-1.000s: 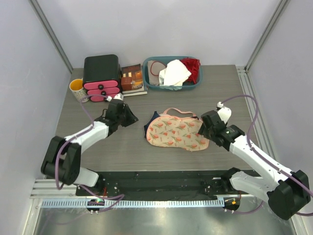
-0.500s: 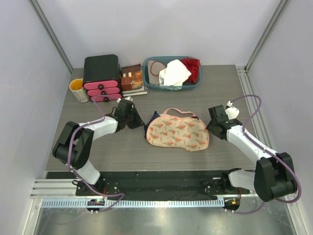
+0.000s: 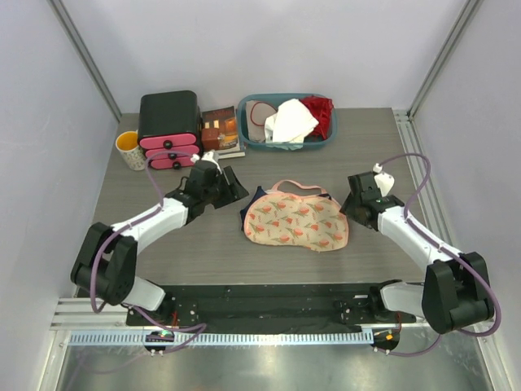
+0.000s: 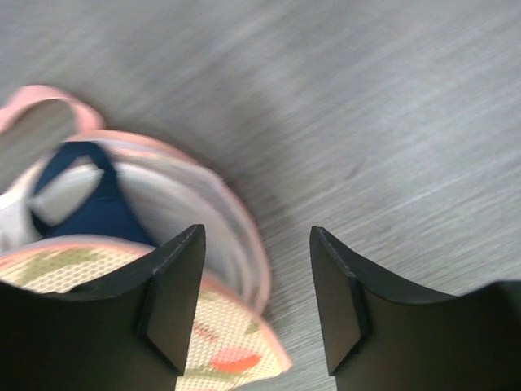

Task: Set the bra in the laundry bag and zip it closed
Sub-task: Open the laundry bag at the center of the board.

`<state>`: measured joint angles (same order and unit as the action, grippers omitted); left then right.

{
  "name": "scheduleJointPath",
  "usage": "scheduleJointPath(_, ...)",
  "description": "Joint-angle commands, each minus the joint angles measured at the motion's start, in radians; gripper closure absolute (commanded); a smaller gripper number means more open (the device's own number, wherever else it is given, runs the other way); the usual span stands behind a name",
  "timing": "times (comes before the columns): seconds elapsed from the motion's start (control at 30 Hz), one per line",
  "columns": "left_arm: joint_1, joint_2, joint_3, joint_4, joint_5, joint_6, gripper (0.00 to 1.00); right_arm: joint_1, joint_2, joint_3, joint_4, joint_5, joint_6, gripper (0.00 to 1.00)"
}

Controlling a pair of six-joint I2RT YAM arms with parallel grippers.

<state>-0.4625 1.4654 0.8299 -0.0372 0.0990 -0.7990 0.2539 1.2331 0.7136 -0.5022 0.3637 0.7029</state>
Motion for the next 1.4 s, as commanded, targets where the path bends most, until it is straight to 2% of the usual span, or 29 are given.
scheduleJointPath(0.0,-0.010,-0.066,-0.015,0.033,0.079,0.032,0.38,-0.004,-0.061,0.110,0.053,-0.119,-0.168,0.38)
scheduleJointPath(0.13,-0.041,-0.099,-0.026,0.031,0.104,0.035,0.40,-0.001,-0.037,0.179,0.116,-0.320,-0.305,0.34)
scheduleJointPath(0.2,-0.056,-0.126,-0.041,0.033,0.090,0.030,0.41,0.008,0.012,0.219,0.161,-0.452,-0.351,0.26)
scheduleJointPath(0.27,-0.062,-0.148,-0.052,0.031,0.090,0.027,0.42,0.015,0.067,0.266,0.212,-0.620,-0.425,0.25)
scheduleJointPath(0.37,-0.067,-0.175,-0.071,0.026,0.088,0.024,0.42,0.051,0.207,0.357,0.217,-0.753,-0.483,0.25)
scheduleJointPath(0.5,-0.070,-0.212,-0.087,0.008,0.077,0.032,0.42,0.093,0.344,0.455,0.196,-0.836,-0.577,0.25)
scheduleJointPath(0.6,-0.070,-0.244,-0.097,-0.016,0.067,0.041,0.42,0.094,0.413,0.495,0.179,-0.845,-0.615,0.26)
scheduleJointPath(0.8,-0.071,-0.286,-0.109,-0.046,0.054,0.058,0.42,0.107,0.451,0.501,0.153,-0.937,-0.638,0.36)
scheduleJointPath(0.97,-0.070,-0.297,-0.106,-0.050,0.062,0.060,0.42,0.151,0.493,0.506,0.122,-0.927,-0.643,0.46)
scheduleJointPath(1.2,-0.070,-0.324,-0.107,-0.075,0.044,0.072,0.42,0.168,0.487,0.497,0.120,-0.881,-0.651,0.46)
scheduleJointPath(1.37,-0.070,-0.335,-0.109,-0.082,0.041,0.073,0.42,0.171,0.471,0.491,0.120,-0.821,-0.643,0.50)
